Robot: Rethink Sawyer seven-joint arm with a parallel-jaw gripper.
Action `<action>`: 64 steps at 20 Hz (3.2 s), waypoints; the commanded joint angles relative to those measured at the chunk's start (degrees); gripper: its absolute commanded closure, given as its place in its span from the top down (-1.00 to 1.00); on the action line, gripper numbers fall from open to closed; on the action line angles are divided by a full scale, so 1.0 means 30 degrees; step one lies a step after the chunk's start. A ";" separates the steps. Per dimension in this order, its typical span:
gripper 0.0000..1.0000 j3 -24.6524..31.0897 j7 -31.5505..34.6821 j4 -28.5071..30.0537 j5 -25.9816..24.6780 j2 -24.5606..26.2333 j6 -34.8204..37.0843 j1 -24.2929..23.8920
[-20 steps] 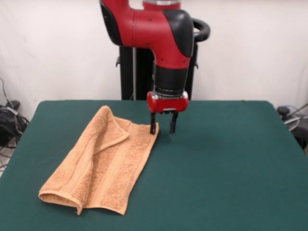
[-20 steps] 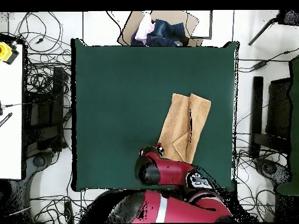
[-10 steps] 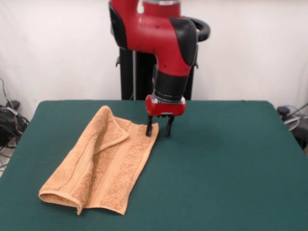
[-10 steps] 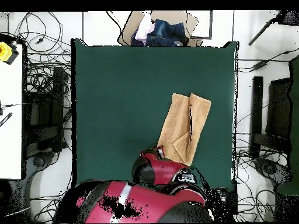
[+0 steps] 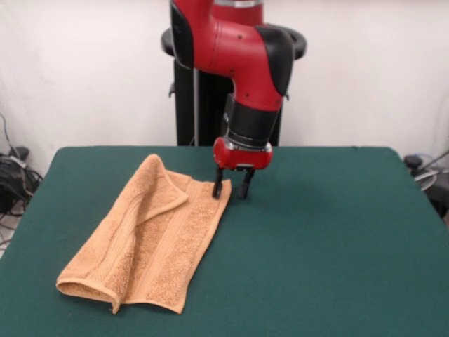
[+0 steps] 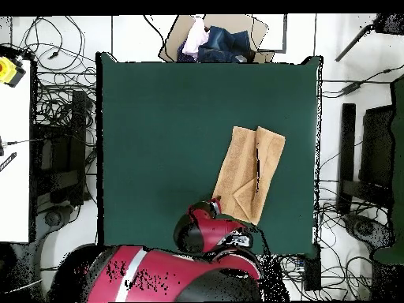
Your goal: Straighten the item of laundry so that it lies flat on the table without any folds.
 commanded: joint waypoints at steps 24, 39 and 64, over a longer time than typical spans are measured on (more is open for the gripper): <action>-1.00 -0.2019 0.3263 -0.4876 0.3304 0.5948 -0.1652 0.0097; -1.00 -0.2243 0.3282 -0.4827 0.3413 0.6093 -0.1747 0.0352; 1.00 -0.2548 0.3073 -0.4660 0.3775 0.6057 -0.0474 0.1357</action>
